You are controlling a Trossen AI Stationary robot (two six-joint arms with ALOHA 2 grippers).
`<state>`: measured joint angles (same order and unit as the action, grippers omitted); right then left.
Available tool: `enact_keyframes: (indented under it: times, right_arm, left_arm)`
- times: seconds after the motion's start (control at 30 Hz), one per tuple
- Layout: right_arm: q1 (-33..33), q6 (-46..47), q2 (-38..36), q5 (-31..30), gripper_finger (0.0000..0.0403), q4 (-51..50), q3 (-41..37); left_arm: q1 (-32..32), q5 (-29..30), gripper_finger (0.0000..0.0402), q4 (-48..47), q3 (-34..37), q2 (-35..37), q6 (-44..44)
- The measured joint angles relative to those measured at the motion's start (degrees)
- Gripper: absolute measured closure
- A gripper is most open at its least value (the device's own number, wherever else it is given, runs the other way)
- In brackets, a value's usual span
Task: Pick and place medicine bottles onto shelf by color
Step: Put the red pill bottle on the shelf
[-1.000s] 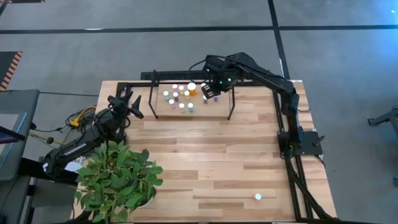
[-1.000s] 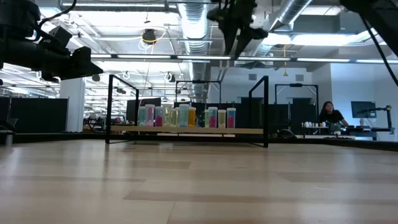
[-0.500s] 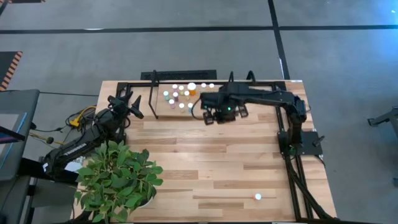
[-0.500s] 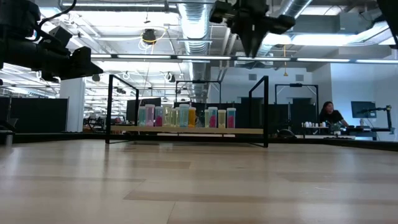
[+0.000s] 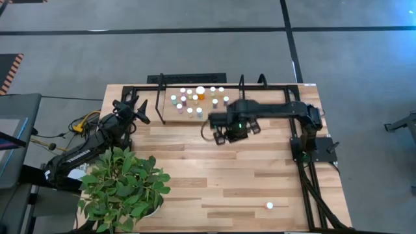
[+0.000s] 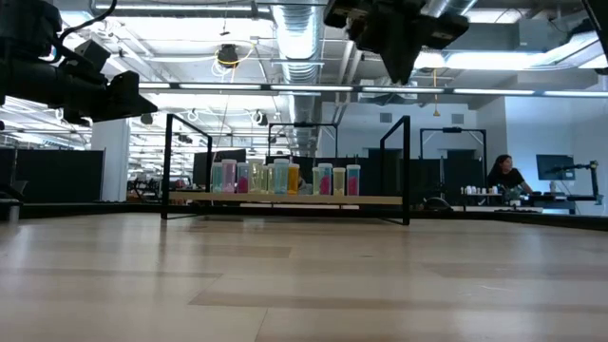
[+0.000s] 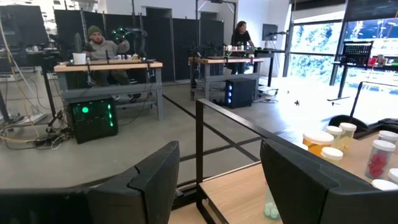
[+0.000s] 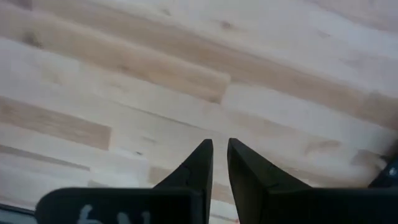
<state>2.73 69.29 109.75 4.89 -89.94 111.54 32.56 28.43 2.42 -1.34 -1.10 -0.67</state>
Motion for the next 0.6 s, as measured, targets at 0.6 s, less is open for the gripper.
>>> enact_keyframes:
  times: [0.6]
  right_arm:
    - [-37.6,62.9,-17.9,4.8,0.0332,13.0,-30.4]
  left_arm:
    - [0.0,0.0,0.0187,0.0,0.0,0.0,0.0]
